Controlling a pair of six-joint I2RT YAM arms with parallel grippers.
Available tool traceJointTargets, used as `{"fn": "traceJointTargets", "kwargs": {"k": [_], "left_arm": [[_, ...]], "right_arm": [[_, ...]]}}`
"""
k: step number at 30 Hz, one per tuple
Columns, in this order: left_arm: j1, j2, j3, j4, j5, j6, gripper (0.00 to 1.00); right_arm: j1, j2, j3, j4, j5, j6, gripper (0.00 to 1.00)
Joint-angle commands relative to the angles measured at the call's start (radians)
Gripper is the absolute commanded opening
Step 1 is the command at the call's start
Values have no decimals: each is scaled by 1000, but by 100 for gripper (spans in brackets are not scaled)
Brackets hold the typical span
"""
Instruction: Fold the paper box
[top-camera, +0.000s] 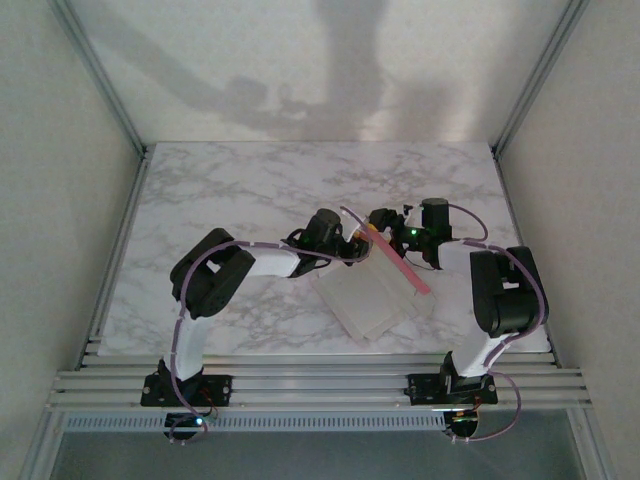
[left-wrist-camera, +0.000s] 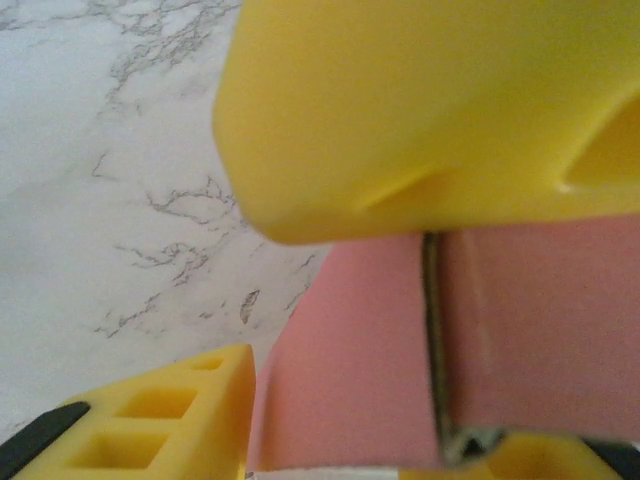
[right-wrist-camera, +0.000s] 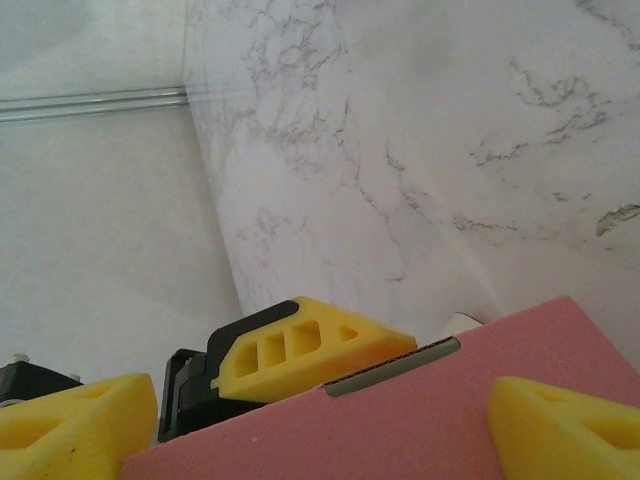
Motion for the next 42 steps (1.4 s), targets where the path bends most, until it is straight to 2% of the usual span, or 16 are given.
{"fn": "traceJointTargets", "kwargs": {"k": [1,6,18,22,34,42], "left_arm": [[-4,27,3,-85,-109,14,35],[-5,27,7,-97,-134,17,28],[-6,27,-4,-62,-195,-41,27],[-7,22,-9,-48,-232,-64,24],[-13,20,-11,-57,-329,-97,19],[-14,32,1,-61,-374,-114,19]], "right_arm": [[23,8,-29,29,-60,22,86],[23,14,-66,91,-65,54,84],[37,-23,-130,163,-31,114,82],[39,-52,-143,123,0,96,81],[71,-191,-85,-241,207,-95,78],[73,-200,-77,-274,195,-108,78]]}}
